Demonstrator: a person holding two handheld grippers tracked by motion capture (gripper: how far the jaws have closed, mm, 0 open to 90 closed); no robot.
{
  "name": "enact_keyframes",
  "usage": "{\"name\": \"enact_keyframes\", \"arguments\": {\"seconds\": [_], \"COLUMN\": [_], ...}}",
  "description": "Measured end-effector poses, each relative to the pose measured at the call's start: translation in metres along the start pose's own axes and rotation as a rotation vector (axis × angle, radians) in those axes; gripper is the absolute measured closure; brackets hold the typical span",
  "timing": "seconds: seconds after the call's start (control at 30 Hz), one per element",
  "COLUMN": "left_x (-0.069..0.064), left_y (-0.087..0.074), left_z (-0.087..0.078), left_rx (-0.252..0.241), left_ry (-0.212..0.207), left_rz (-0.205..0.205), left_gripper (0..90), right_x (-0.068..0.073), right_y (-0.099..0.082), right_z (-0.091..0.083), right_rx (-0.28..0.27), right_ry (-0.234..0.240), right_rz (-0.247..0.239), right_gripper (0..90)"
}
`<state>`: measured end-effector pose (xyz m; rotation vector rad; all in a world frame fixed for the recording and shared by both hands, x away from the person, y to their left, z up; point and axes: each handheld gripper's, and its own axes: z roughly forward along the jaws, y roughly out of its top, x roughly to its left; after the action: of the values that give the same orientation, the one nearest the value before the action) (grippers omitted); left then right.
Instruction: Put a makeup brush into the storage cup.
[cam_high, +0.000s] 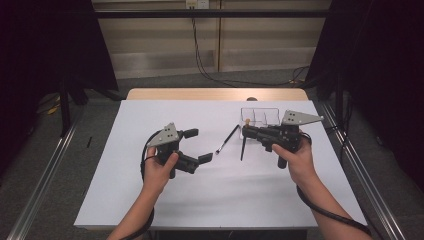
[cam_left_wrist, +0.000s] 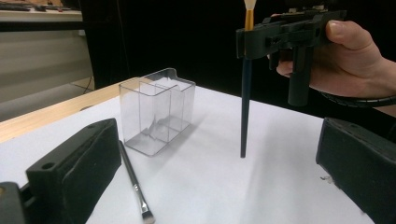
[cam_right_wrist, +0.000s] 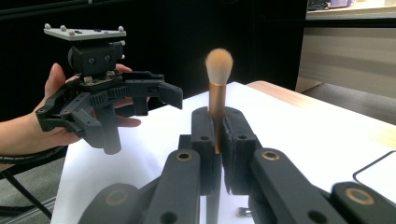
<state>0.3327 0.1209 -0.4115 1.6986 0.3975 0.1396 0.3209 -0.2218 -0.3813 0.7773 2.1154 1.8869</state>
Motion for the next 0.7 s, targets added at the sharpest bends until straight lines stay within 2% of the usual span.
{"name": "enact_keyframes", "arguments": {"seconds": [0.17, 0.7], "left_x": [0.002, 0.008], "left_y": [-0.004, -0.012], "left_z": [-0.009, -0.036], "left_rx": [0.009, 0.003], "left_ry": [0.014, 0.048], "left_rz": [0.013, 0.012], "left_gripper": [0.0, 0.0], "right_x": [0.000, -0.005], "right_y": [0.001, 0.000], "right_z": [-0.001, -0.002], "right_rx": [0.001, 0.001], "right_ry": [-0.003, -0.015], "right_rz": [-0.001, 0.002], "right_gripper": [84.4, 84.4]}}
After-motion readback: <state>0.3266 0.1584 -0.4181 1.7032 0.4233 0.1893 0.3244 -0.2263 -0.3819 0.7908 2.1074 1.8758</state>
